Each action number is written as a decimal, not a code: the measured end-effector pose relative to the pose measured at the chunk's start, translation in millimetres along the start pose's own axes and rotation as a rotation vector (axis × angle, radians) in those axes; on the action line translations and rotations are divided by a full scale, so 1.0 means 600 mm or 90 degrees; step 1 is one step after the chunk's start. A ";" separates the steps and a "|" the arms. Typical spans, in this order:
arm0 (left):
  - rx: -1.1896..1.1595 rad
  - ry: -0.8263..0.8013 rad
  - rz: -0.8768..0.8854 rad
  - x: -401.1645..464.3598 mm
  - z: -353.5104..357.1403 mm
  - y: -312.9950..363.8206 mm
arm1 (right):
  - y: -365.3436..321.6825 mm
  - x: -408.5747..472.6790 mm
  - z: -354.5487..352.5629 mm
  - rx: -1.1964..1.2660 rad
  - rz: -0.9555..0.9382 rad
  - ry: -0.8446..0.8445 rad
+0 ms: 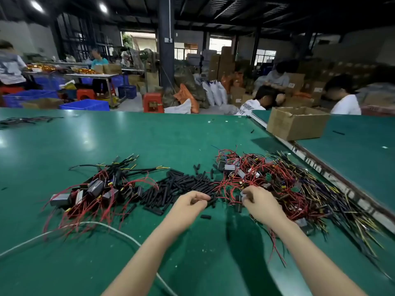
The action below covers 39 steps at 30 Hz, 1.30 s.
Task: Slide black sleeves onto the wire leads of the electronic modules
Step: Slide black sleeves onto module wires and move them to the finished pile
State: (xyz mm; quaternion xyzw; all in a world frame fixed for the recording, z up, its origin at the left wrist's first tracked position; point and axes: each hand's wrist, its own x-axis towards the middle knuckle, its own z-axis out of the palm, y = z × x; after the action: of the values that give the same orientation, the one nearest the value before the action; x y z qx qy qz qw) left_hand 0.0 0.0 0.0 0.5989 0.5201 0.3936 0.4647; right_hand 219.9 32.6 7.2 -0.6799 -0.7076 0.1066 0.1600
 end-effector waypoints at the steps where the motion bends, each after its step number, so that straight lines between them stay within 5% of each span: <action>1: -0.015 0.005 0.003 0.004 0.003 -0.003 | 0.003 0.004 0.002 0.024 0.022 -0.004; 8: -0.141 0.043 0.020 0.025 0.019 -0.039 | 0.046 0.004 0.006 0.161 0.093 -0.035; 11: -0.202 0.041 0.015 0.031 0.024 -0.047 | 0.044 0.002 0.015 -0.017 0.036 -0.104; 13: -0.230 0.042 0.010 0.033 0.030 -0.058 | 0.036 0.007 0.015 -0.095 0.031 -0.052; 18: -0.265 0.022 0.017 0.038 0.026 -0.085 | 0.021 0.015 -0.029 0.406 0.057 0.205; 22: -0.325 0.008 0.006 0.045 0.018 -0.086 | -0.017 0.017 -0.071 0.738 0.046 0.266; 33: -0.405 -0.060 0.010 0.049 0.016 -0.082 | -0.083 0.040 -0.115 0.905 -0.005 0.227; 39: -0.368 -0.029 0.097 0.049 0.025 -0.079 | -0.116 0.023 -0.116 0.988 -0.071 0.011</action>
State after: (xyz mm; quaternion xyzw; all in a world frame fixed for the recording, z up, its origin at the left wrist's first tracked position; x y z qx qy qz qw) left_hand 6.5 28.3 -49.9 0.4878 0.3297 0.5452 0.5968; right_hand 180.7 38.0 98.5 -0.3374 -0.4627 0.5580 0.6006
